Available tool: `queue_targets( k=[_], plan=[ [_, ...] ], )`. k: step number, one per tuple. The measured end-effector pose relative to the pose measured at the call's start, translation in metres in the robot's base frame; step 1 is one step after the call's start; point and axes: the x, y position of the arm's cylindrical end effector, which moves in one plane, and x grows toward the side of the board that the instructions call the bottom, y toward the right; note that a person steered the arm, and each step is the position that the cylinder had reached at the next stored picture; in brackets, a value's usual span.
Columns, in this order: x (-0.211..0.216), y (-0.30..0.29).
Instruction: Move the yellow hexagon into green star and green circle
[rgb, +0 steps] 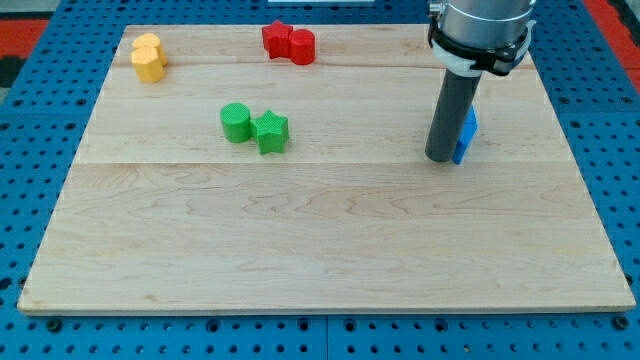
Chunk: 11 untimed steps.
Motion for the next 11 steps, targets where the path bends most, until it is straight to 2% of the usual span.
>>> queue_targets(
  k=[3, 5, 6, 8, 9, 11],
  plan=[
    [0.009, -0.011],
    [0.016, -0.061],
    [0.011, -0.104],
    [-0.079, -0.098],
    [-0.098, -0.158],
    [-0.098, -0.267]
  ],
)
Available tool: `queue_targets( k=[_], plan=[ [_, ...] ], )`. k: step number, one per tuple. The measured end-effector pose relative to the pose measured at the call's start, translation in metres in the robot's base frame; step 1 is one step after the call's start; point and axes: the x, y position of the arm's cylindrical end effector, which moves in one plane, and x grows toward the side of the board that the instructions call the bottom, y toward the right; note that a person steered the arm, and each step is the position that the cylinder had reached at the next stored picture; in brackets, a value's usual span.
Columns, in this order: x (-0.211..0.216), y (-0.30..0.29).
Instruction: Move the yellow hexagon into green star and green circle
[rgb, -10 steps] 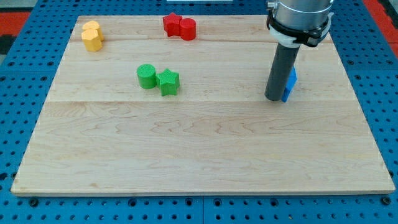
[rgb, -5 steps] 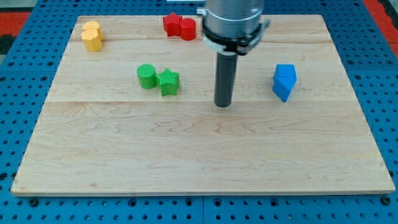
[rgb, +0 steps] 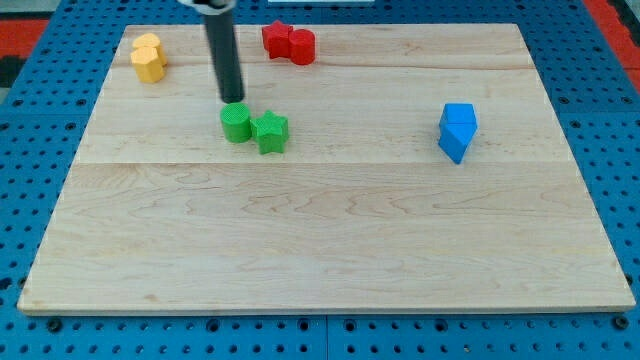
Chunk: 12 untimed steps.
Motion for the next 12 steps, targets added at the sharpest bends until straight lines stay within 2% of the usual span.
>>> queue_targets(
  k=[1, 2, 3, 4, 5, 7, 8, 10, 11, 12],
  plan=[
    [0.007, -0.016],
    [0.011, -0.077],
    [-0.001, -0.141],
    [-0.047, -0.17],
    [-0.051, -0.172],
    [-0.11, -0.139],
    [-0.108, -0.118],
    [-0.036, -0.113],
    [-0.024, -0.11],
    [-0.028, -0.067]
  ],
)
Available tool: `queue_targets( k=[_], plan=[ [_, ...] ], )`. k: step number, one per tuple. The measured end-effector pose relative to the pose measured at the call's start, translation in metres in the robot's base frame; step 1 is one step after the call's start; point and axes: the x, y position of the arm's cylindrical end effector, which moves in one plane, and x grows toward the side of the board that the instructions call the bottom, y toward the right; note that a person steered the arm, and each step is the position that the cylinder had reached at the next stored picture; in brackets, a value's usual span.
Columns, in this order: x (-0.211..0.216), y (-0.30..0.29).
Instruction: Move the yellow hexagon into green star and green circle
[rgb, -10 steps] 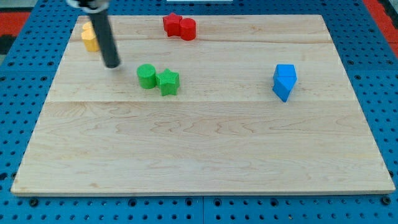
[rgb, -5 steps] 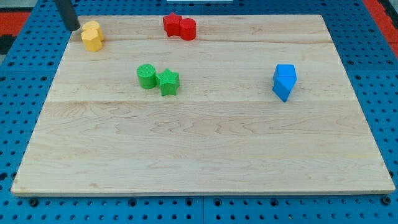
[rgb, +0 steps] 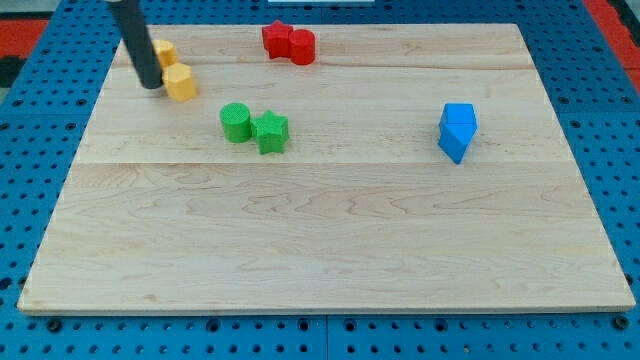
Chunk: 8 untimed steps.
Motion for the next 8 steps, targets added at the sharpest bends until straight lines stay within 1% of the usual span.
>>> queue_targets(
  k=[1, 2, 3, 4, 5, 6, 7, 8],
  plan=[
    [-0.015, 0.011],
    [-0.013, 0.02],
    [0.031, 0.044],
    [0.035, 0.071],
    [-0.001, 0.071],
    [0.006, 0.103],
    [0.027, 0.11],
    [0.005, 0.099]
  ],
)
